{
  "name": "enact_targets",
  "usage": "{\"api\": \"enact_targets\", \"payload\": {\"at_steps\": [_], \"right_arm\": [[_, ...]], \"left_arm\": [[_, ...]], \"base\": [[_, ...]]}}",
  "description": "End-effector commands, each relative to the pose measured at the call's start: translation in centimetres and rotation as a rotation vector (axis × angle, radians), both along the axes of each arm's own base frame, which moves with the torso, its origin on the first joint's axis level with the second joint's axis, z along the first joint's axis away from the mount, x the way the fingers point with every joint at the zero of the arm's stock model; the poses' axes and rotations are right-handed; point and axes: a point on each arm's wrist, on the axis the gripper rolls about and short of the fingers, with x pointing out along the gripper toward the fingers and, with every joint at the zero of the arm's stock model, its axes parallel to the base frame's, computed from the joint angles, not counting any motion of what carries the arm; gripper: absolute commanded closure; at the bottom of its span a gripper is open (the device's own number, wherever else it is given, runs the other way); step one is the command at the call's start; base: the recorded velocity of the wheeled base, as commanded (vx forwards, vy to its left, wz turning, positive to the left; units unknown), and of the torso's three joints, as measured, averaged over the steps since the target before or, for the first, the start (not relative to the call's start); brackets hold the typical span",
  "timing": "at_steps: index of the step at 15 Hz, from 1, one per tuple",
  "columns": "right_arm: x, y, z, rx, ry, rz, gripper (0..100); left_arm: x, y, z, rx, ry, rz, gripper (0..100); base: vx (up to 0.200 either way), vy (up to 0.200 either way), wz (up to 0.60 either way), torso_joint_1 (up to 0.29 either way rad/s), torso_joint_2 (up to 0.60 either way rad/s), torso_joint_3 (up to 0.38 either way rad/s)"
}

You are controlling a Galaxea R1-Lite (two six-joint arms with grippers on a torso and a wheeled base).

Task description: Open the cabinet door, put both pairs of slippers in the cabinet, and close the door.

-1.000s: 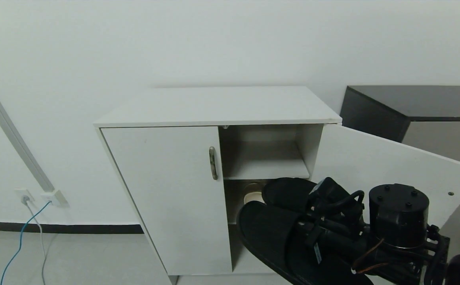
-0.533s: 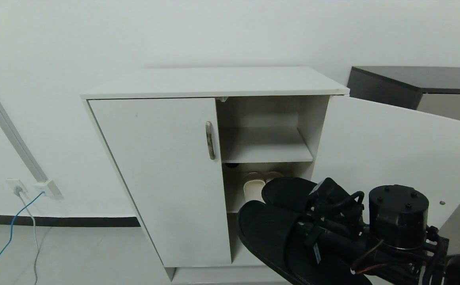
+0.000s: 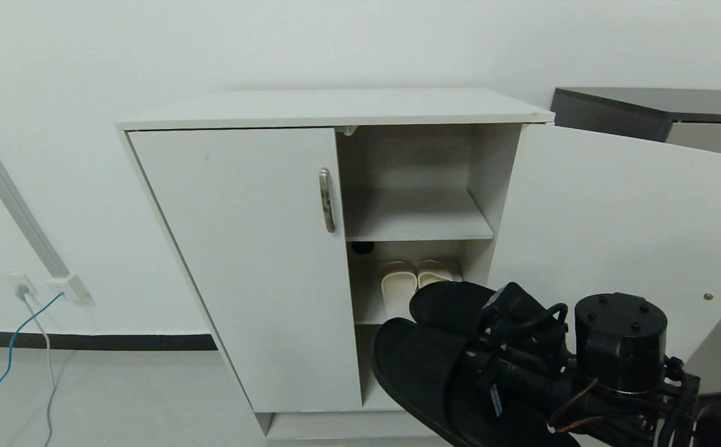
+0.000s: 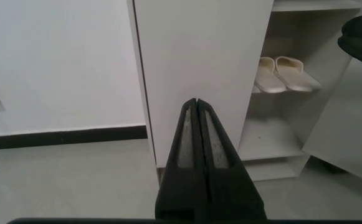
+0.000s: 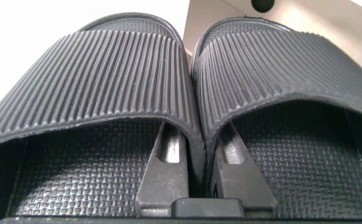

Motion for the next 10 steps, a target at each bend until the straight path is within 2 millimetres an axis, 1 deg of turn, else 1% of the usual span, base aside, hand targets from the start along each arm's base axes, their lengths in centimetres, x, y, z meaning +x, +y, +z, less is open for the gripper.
{"api": "enact_targets", "payload": {"at_steps": [1,5,7,10], "right_arm": [[0.0,0.0,-0.2,-0.007,0.006,0.001,100],[0.1,0.1,-0.5,-0.008,0.007,0.002,100],[0.1,0.2,-1.0,-0.02,0.013,0.002,100],[0.5,1.4,-1.7,0.0,-0.007,0.004,100]], "left_arm": [[0.0,0.0,0.0,0.0,0.001,0.0,100],[0.0,0.0,0.0,0.0,0.001,-0.001,100],[0.0,0.0,0.0,0.0,0.001,-0.001,100],[0.0,0.0,0.0,0.0,0.001,-0.001,100]], "base": [[0.0,0.0,0.0,0.0,0.0,0.0],[0.0,0.0,0.0,0.0,0.0,0.0],[0.0,0.0,0.0,0.0,0.0,0.0],[0.0,0.0,0.0,0.0,0.0,0.0]]}}
